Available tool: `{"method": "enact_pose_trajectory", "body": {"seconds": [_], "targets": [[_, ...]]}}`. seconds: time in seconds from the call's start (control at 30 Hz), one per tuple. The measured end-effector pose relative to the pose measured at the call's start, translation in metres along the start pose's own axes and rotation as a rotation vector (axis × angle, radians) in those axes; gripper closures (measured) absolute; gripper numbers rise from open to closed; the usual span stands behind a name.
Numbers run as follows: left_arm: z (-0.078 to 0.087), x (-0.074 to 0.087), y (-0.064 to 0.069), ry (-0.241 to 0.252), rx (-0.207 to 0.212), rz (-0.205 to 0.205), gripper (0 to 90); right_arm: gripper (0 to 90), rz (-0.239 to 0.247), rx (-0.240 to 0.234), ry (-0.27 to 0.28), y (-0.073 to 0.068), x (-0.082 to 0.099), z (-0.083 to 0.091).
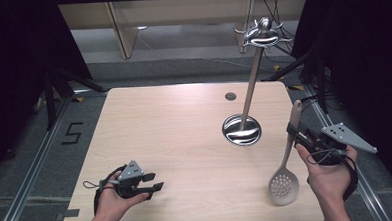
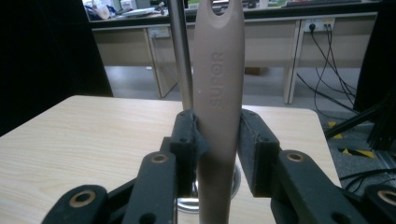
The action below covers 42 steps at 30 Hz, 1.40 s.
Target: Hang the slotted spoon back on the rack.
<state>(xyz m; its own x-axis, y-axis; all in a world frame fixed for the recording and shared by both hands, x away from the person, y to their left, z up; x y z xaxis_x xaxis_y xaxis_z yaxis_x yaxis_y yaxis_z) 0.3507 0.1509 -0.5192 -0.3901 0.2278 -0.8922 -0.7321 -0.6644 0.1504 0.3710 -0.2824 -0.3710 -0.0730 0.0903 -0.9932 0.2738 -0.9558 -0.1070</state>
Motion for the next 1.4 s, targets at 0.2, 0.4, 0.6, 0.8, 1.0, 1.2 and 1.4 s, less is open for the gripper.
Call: {"method": "enact_pose_trajectory", "body": {"seconds": [0.2, 0.4, 0.6, 0.8, 1.0, 1.2, 1.4], "targets": [[0.0, -0.001, -0.001, 0.008, -0.002, -0.021, 51.3, 69.7, 0.009, 0.003, 0.036, -0.004, -0.008, -0.001], [0.0, -0.001, -0.002, 0.006, -0.002, -0.024, 51.3, 69.7, 0.014, -0.007, 0.058, -0.009, -0.015, -0.005], [0.002, 0.0, -0.003, -0.008, 0.001, -0.04, 51.3, 69.7, 0.035, -0.012, 0.082, -0.013, -0.023, -0.01], [0.002, 0.0, -0.003, -0.004, -0.001, -0.037, 51.3, 69.7, 0.046, -0.015, 0.113, -0.02, -0.032, -0.017], [0.001, -0.001, -0.002, 0.021, -0.005, -0.013, 51.3, 69.7, 0.059, -0.015, 0.125, -0.027, -0.037, -0.023], [0.001, -0.001, -0.002, 0.022, -0.005, -0.014, 51.3, 69.7, 0.06, -0.021, 0.133, -0.032, -0.039, -0.027], [0.001, -0.002, -0.002, 0.023, -0.006, -0.013, 51.4, 69.7, 0.057, -0.025, 0.146, -0.036, -0.046, -0.031]]}}
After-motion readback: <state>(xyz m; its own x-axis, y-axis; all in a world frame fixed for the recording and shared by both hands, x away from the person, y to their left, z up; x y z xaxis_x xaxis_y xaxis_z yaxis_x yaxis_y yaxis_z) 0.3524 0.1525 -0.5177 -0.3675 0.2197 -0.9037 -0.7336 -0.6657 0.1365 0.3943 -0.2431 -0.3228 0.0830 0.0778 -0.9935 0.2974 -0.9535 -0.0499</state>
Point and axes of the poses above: each handheld gripper's, and its own axes: z roughly backward along the jaws, x roughly out of its underside, y roughly to its right, the point moved 6 cm from there along -z, roughly forward along the jaws, and after that the axes turned 13 degrees about y, right-handed, at the moved point
